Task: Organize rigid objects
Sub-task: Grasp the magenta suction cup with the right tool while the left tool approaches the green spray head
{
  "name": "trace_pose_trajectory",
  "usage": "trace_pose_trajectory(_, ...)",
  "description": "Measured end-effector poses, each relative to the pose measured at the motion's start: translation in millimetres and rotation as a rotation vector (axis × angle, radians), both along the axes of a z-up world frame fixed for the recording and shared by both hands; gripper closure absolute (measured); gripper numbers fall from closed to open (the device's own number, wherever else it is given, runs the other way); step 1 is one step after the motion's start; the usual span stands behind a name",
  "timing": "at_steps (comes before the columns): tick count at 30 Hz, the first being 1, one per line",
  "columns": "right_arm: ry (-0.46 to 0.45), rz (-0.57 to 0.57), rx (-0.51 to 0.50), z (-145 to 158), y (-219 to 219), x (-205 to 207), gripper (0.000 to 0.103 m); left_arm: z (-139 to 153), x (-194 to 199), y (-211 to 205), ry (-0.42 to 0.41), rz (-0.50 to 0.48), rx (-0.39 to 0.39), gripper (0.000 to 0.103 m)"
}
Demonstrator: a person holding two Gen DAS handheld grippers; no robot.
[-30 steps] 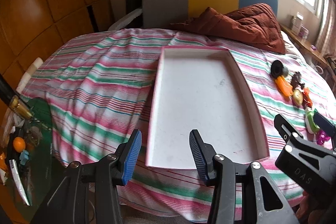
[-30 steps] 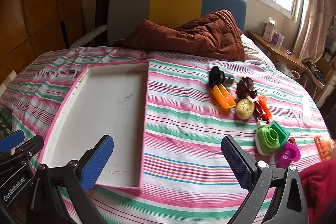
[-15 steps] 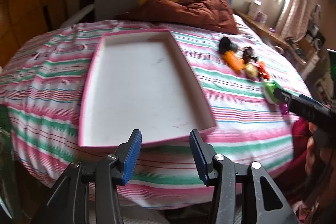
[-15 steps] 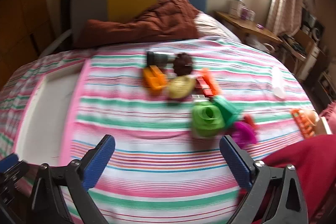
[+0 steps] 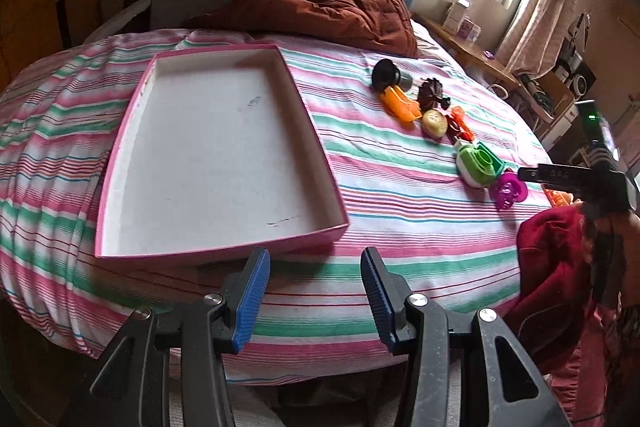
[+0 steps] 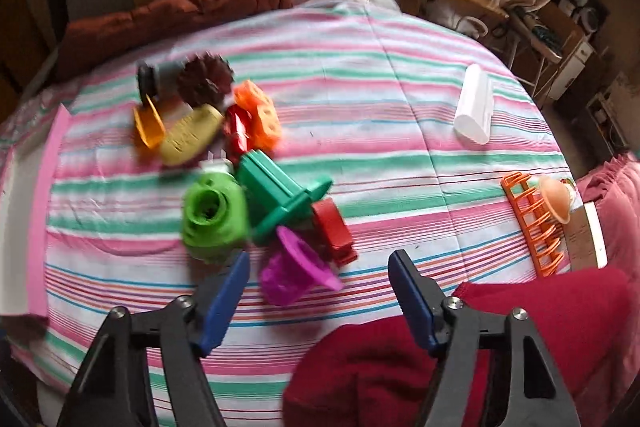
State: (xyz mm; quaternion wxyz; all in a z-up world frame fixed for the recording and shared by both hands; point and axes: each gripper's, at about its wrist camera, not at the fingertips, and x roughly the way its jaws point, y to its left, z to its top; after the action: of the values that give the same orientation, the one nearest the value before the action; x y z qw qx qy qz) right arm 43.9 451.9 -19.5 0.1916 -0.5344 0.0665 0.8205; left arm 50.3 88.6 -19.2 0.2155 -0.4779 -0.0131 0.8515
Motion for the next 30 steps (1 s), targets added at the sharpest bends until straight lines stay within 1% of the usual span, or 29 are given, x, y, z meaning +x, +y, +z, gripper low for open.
trace_pose_trajectory(2,-0.046,0.018,0.006,-9.5,5.1,-6.0,0.04,0.0,1.3,3.0,-0.005,-0.007,0.0,0.055)
trace_pose_trajectory(3,-0.058,0.026,-0.014,-13.1,8.1,-7.4,0.045,-0.3,1.5,4.8,-0.006,-0.011,-0.002,0.055)
trace_pose_trajectory(4,-0.069,0.025,-0.06,-17.0,13.6,-8.9,0.049,-0.3,2.0,6.1,-0.007,-0.016,-0.004,0.055)
trace_pose_trajectory(6,-0.064,0.004,-0.146,-20.0,26.4,-11.0,0.05,0.8,3.2,8.9,-0.006,-0.022,-0.008,0.055)
trace_pose_trajectory(9,-0.042,-0.041,-0.168,-18.1,45.4,-13.4,0.05,2.8,4.8,12.3,0.0,-0.029,-0.008,0.055)
trace_pose_trajectory(12,-0.024,-0.108,-0.16,-14.7,68.6,-11.5,0.049,4.3,5.7,17.1,0.005,-0.034,-0.012,0.055)
trace_pose_trajectory(15,-0.022,-0.185,-0.221,-19.8,90.8,-6.2,0.049,5.0,5.1,24.2,0.0,-0.045,-0.006,0.055)
trace_pose_trajectory(17,-0.002,-0.204,-0.258,-21.1,94.8,-2.9,0.049,5.5,3.9,31.0,-0.009,-0.054,0.006,0.055)
trace_pose_trajectory(19,0.033,-0.188,-0.246,-15.3,90.5,0.3,0.049,5.0,2.1,38.2,-0.016,-0.063,0.014,0.055)
trace_pose_trajectory(21,0.063,-0.168,-0.212,-6.6,82.4,3.2,0.048,4.7,0.6,45.0,-0.021,-0.071,0.011,0.055)
trace_pose_trajectory(23,0.072,-0.131,-0.18,-0.1,73.3,3.8,0.043,4.3,-0.5,52.1,-0.021,-0.079,0.004,0.055)
trace_pose_trajectory(24,0.07,-0.098,-0.159,2.7,67.2,3.1,0.038,3.7,-1.0,55.8,-0.022,-0.083,-0.001,0.055)
trace_pose_trajectory(25,0.063,-0.064,-0.143,2.4,63.7,1.1,0.036,2.5,-1.3,58.8,-0.024,-0.086,-0.004,0.055)
trace_pose_trajectory(27,0.028,0.009,-0.109,-0.7,53.5,-6.0,0.036,-0.2,-3.3,65.0,-0.037,-0.092,-0.006,0.055)
trace_pose_trajectory(29,-0.039,0.056,-0.109,-8.2,45.9,-14.0,0.038,-2.7,-5.1,70.3,-0.057,-0.094,0.002,0.055)
trace_pose_trajectory(30,-0.061,0.067,-0.112,-12.4,44.9,-16.5,0.041,-3.2,-5.9,71.7,-0.064,-0.093,0.007,0.055)
